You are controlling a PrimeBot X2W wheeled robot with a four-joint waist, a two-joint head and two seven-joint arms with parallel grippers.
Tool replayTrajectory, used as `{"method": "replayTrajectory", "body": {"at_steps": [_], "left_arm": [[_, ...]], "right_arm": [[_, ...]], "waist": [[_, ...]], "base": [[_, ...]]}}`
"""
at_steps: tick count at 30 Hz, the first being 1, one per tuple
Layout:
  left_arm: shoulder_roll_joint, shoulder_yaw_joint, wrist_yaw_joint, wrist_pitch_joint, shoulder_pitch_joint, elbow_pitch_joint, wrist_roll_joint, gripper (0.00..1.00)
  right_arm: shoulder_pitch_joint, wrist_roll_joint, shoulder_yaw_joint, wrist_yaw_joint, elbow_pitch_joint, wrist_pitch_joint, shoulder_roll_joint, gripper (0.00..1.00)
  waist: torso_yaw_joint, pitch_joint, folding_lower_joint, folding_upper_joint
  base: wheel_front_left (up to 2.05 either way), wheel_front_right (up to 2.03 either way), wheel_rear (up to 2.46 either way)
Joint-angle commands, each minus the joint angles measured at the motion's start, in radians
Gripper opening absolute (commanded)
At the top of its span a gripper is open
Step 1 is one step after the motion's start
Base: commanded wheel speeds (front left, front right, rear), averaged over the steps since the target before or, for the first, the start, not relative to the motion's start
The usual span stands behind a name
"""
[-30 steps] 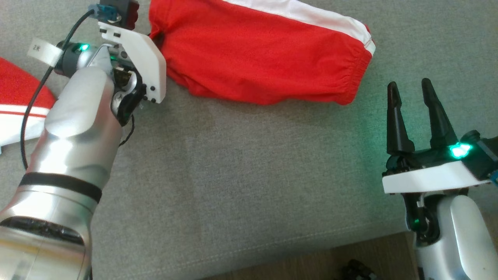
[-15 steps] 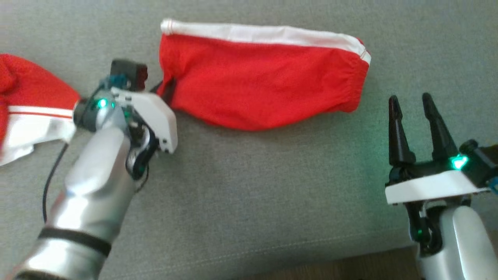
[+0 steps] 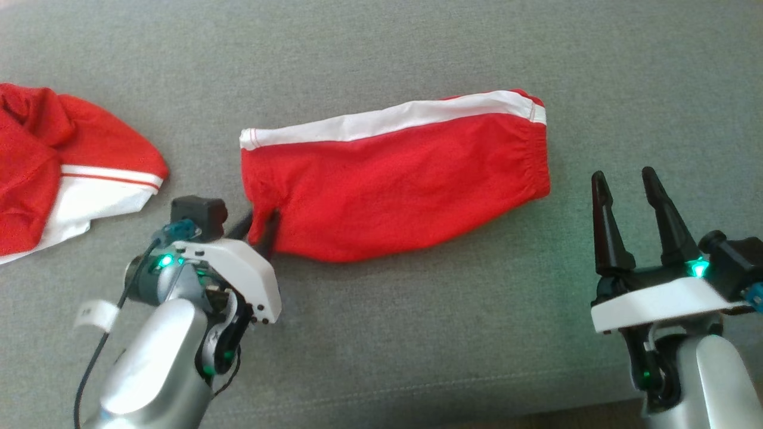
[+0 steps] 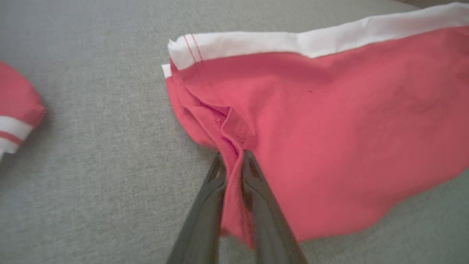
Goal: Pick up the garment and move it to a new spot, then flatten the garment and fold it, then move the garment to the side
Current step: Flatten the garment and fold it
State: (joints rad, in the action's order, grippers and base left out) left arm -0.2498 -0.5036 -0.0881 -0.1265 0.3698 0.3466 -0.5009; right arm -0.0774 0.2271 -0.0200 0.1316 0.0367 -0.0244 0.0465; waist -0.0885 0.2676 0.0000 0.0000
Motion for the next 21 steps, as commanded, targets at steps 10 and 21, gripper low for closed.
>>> {"method": "replayTrajectory", "body": {"at_steps": [10, 21], "left_arm": [[-0.031, 0.091, -0.116, 0.282, -0.032, -0.205, 0.099, 1.0], [-0.067, 0.169, -0.178, 0.386, -0.132, -0.264, 0.174, 1.0]], "right_arm": [[-0.02, -0.046, -0.011, -0.001, 0.059, 0.028, 0.004, 1.0], [-0.009, -0.078, -0.008, -0.001, 0.069, 0.055, 0.015, 1.0]], "waist": [[0.012, -0.011, 0.0, 0.0], [0.02, -0.054, 0.0, 0.0]], "base": [[0.0, 0.0, 0.0], [0.0, 0.0, 0.0]]}}
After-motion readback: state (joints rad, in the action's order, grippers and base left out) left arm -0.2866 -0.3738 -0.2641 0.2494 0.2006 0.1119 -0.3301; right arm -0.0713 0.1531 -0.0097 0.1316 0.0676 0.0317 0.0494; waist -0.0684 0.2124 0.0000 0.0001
